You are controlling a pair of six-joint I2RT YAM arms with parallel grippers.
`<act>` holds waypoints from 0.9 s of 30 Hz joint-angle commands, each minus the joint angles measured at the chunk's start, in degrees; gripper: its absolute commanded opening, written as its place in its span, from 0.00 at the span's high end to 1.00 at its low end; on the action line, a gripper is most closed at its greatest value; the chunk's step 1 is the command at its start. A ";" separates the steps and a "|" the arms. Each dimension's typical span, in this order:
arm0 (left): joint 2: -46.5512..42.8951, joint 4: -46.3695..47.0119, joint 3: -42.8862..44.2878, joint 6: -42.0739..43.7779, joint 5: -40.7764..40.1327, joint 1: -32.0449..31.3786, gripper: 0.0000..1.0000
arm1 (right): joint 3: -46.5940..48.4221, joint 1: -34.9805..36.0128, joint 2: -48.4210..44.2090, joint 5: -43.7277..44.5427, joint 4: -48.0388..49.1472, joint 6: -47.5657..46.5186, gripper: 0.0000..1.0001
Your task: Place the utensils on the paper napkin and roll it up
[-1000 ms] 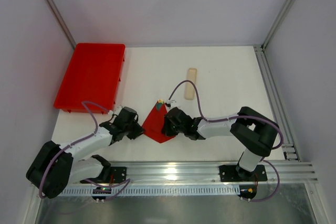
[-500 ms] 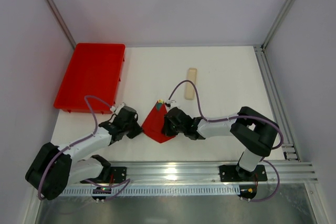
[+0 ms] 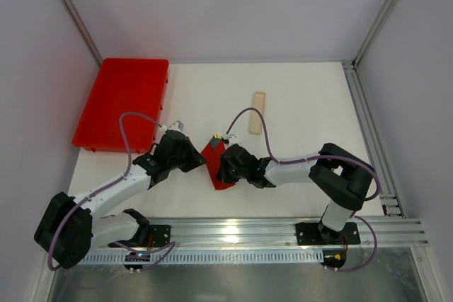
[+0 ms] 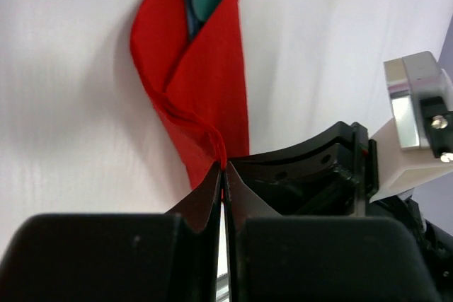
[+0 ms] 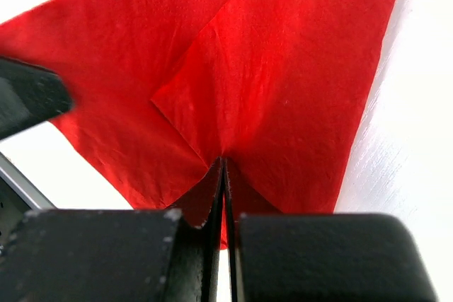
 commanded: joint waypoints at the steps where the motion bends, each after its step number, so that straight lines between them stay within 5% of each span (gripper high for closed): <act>1: 4.39 8.56 3.84 2.32 4.28 -1.42 1.00 | -0.79 0.45 1.12 0.86 -3.77 -1.75 0.96; 11: 12.85 15.08 7.01 2.85 5.61 -6.26 1.00 | -3.16 0.45 -0.72 1.82 -0.88 -0.43 0.96; 27: 12.32 12.88 5.78 4.52 3.75 -6.26 1.00 | -14.67 0.45 -10.12 -1.51 14.85 0.80 0.96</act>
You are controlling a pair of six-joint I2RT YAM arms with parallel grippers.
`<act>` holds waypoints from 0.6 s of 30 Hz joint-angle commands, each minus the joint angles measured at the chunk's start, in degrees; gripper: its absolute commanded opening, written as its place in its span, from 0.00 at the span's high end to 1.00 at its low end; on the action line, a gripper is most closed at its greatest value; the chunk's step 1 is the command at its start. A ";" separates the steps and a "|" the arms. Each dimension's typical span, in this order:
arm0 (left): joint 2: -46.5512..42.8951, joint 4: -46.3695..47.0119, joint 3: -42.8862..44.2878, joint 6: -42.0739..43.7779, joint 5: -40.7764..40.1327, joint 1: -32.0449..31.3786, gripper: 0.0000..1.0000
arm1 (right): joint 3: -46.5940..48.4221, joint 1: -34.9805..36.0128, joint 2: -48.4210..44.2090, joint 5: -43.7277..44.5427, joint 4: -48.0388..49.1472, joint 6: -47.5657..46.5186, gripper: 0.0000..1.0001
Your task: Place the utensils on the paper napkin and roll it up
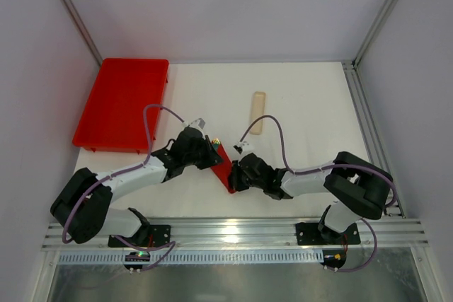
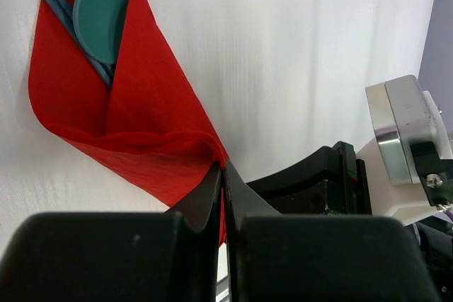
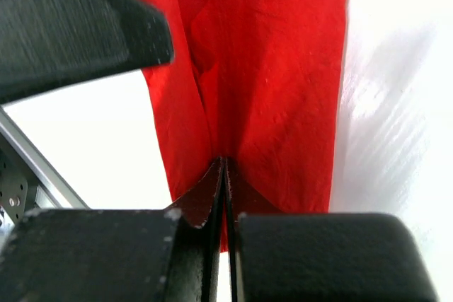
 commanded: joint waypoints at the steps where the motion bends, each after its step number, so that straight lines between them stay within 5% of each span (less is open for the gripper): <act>1: -0.31 2.23 1.15 1.68 0.15 -0.22 1.00 | -2.17 0.36 -3.19 -0.27 5.11 0.64 0.96; 18: 1.80 3.47 2.03 1.94 2.52 -0.40 1.00 | -3.15 0.45 -3.65 1.31 0.29 2.49 0.96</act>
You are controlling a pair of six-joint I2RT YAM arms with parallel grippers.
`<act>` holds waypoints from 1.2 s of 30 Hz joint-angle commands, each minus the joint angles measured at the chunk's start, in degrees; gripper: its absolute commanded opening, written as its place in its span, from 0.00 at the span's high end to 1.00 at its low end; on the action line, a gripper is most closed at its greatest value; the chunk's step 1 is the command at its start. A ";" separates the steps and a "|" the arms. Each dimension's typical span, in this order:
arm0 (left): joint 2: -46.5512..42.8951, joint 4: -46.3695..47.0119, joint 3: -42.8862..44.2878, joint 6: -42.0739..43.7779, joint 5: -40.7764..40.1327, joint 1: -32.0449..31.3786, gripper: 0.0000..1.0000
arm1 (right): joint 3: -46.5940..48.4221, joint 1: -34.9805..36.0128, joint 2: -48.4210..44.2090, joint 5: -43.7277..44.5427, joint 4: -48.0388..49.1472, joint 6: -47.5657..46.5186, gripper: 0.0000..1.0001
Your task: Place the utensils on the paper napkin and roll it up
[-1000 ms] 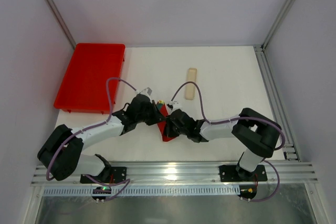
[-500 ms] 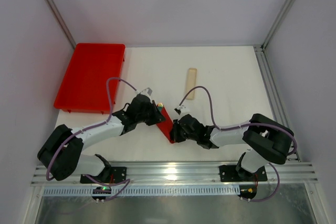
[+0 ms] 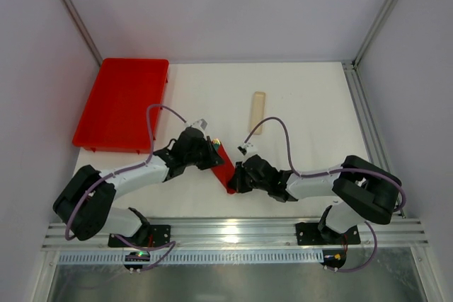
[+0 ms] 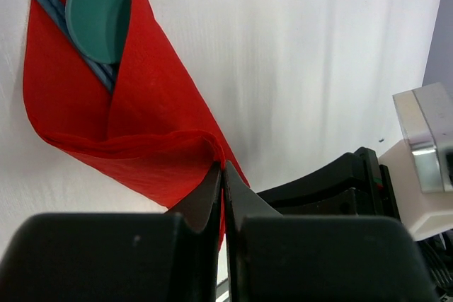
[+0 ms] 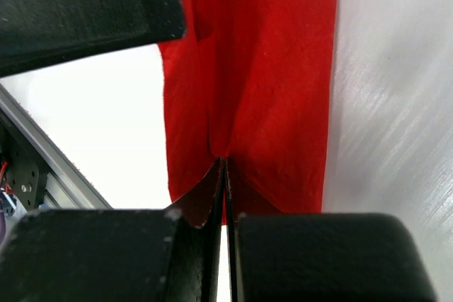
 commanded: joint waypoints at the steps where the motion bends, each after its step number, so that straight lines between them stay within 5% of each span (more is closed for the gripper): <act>1: 0.62 3.07 2.29 0.89 1.08 -0.31 1.00 | 0.51 0.45 1.27 1.82 -0.26 1.98 0.96; 26: 16.09 6.85 12.40 1.68 7.15 -3.48 1.00 | 2.88 6.86 1.19 12.98 -9.76 8.32 0.96; 36: 16.01 5.62 11.87 2.65 6.97 -3.48 1.00 | 5.42 7.04 -7.07 16.05 -18.89 6.30 0.95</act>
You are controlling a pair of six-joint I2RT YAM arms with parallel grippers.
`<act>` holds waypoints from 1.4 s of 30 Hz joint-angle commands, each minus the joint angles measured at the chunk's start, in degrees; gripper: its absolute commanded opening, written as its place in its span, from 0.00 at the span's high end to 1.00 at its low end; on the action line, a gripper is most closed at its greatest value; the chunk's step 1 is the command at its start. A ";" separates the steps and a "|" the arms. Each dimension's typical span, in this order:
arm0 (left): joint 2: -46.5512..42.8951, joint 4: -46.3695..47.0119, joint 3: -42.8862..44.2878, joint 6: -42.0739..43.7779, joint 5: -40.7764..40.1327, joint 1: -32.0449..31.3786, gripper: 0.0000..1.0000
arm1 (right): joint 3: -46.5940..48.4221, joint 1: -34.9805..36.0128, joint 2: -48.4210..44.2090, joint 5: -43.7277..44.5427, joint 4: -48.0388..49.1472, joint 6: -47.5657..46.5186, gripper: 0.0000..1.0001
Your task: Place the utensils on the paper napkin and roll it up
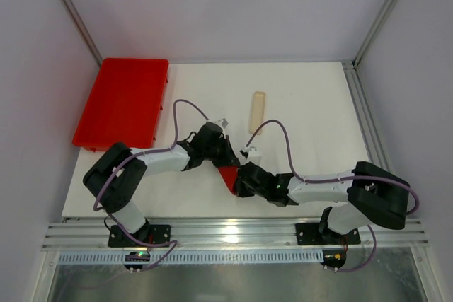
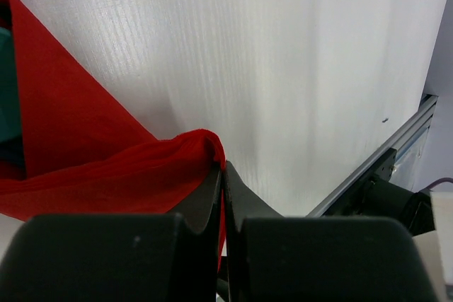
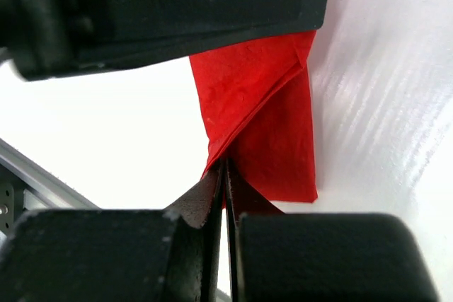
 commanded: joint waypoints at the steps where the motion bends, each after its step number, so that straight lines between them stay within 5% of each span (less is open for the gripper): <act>1: -0.08 2.89 1.69 1.10 0.79 -0.31 1.00 | 2.37 0.44 -4.49 3.94 -5.52 -1.07 0.95; 35: 6.07 4.30 6.70 0.22 2.63 -1.89 1.00 | 3.33 0.09 0.25 6.23 -5.44 -1.07 0.96; 42: 7.56 4.21 7.05 0.75 2.90 -1.89 1.00 | 6.76 0.44 -0.01 9.66 -14.13 -0.36 0.94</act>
